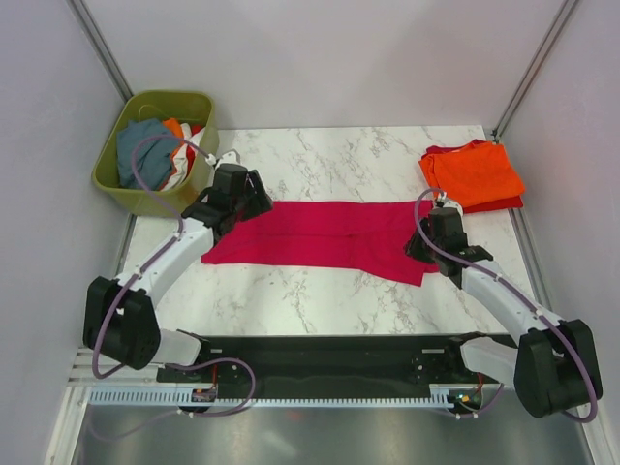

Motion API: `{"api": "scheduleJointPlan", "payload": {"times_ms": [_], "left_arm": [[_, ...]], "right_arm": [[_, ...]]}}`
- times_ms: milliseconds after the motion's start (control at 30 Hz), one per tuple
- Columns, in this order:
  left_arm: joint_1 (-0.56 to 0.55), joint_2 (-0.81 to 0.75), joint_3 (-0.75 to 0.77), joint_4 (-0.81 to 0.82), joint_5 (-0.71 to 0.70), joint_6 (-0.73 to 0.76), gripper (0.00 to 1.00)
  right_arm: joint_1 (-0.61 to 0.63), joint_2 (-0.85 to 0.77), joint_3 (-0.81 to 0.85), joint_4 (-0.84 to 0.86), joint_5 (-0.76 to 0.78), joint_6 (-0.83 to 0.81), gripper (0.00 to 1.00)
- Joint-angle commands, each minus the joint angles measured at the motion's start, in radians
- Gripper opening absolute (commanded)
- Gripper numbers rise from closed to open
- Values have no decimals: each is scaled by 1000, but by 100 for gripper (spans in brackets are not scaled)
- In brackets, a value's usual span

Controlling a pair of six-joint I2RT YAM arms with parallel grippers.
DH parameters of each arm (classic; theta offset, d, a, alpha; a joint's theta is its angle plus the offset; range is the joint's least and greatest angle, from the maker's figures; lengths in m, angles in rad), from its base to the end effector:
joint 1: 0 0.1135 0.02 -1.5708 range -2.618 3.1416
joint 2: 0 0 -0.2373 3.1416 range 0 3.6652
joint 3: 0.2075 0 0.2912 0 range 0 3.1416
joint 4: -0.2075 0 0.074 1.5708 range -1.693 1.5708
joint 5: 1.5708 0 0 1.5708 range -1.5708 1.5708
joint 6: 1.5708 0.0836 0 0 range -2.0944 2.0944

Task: Fold and stack the t-shirts
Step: Fold the tshirt

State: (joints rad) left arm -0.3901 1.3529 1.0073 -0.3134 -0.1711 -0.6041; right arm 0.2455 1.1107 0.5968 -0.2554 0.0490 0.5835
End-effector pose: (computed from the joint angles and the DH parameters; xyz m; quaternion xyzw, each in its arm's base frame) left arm 0.3576 -0.1316 0.2093 -0.1329 0.8854 -0.1418 0.4222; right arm 0.2973 0.0703 0.1287 0.1643 0.9058 0.1364 0.3661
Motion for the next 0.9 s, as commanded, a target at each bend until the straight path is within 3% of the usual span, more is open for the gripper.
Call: {"api": "scheduleJointPlan", "payload": {"times_ms": [0,33,100,133,167,600,867], "left_arm": [[60,69,92,-1,27,61,66],[71,106,108,-3,47,69,45],[98,144,146,-7,56,76,24],[106,184,160,-16,65,84,6],[112,201,189,-22,70,89,2],[169,524,303,-121,-36,76,2],[197,620,323,-122,-42,53,2]], "right_arm": [[5,54,67,4,-8,-30,31],[8,63,73,5,6,-33,24],[8,80,81,16,17,-34,6],[9,83,81,30,21,-31,2],[9,95,83,37,28,-30,0],[23,279,126,50,60,-10,0],[24,470,208,33,112,2,0]]}}
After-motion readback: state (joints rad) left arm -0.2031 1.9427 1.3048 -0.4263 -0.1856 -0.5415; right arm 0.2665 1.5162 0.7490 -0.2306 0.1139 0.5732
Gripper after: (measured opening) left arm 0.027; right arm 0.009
